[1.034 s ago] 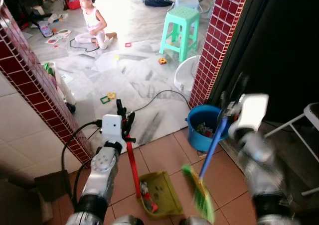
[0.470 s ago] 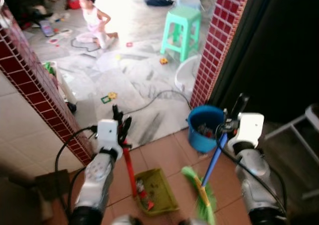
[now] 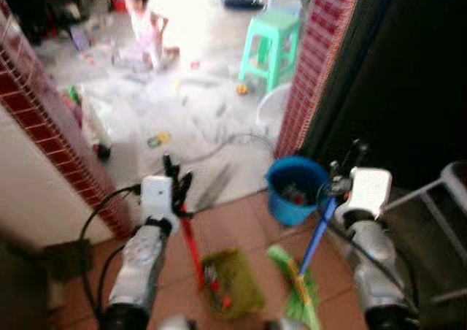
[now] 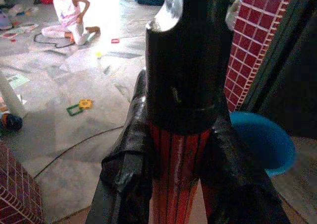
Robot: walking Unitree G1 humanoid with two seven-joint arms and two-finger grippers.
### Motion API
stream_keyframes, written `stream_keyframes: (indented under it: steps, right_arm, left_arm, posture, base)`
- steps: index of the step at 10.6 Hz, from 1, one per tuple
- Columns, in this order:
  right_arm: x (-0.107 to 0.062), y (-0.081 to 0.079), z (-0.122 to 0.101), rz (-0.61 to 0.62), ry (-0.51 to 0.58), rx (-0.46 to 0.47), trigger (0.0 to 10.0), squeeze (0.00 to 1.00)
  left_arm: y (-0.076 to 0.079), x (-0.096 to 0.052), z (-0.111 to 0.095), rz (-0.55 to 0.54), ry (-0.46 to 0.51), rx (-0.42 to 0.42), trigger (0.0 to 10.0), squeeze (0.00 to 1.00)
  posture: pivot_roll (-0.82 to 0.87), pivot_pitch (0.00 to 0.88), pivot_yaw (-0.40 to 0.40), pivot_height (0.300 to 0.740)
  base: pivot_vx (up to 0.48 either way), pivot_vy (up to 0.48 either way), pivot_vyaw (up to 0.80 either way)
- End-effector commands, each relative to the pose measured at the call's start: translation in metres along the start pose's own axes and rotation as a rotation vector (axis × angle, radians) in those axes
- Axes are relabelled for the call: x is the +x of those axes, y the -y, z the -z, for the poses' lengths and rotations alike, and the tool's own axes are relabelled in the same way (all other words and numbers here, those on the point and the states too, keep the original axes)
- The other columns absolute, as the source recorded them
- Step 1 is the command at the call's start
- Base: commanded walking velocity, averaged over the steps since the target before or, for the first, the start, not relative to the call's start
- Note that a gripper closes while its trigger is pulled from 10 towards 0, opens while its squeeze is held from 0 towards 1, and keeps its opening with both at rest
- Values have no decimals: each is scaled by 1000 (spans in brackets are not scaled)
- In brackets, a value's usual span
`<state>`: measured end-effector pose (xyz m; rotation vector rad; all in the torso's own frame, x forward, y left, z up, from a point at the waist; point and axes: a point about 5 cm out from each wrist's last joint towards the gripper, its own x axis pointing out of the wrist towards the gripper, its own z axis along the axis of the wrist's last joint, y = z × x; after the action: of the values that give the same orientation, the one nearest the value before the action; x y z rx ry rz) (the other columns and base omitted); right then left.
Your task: Sweep floor
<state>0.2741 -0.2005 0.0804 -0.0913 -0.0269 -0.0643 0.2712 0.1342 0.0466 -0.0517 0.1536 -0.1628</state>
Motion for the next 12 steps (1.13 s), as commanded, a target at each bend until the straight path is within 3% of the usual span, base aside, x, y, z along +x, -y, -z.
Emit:
stream_keyframes:
  steps: [1, 6, 12]
  right_arm:
    - [-2, 14, 3, 35, -9, -43, 10000, 0]
    - [-3, 19, 2, 56, -16, -53, 10000, 0]
    - [2, 27, 3, 73, -28, -82, 10000, 0]
  left_arm:
    - [3, 2, -5, 17, 17, 10, 10000, 0]
    - [1, 1, -6, 5, 20, 0, 10000, 0]
    - [-9, -1, -11, -26, 50, -32, 10000, 0]
  posture:
    - [-60, 0, 38, 740]
    - [-57, 0, 30, 740]
    - [-51, 0, 16, 740]
  base:
    - [0, -382, 0]
    - [0, -363, 0]
    - [0, 0, 0]
